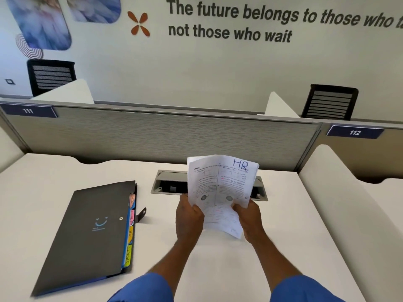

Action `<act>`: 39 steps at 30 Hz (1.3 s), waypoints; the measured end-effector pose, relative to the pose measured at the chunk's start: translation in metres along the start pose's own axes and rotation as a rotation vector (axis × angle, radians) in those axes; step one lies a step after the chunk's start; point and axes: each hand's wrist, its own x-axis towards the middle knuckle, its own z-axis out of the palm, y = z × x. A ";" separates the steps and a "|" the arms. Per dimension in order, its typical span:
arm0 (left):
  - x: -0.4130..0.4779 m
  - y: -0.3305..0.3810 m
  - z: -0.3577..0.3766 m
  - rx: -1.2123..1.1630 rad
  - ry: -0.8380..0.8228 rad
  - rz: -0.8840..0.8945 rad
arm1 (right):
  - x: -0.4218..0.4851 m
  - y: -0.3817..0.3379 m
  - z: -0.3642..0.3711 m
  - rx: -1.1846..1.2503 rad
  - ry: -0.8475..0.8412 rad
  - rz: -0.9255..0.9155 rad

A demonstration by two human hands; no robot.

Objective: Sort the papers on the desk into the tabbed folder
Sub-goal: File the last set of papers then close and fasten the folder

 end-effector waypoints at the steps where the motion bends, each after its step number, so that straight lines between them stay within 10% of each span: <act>1: 0.001 -0.003 -0.004 0.026 -0.024 -0.005 | -0.001 0.003 0.001 -0.025 0.007 0.013; 39: 0.095 -0.156 -0.146 0.418 -0.051 -0.265 | 0.000 0.037 0.145 0.003 -0.466 0.282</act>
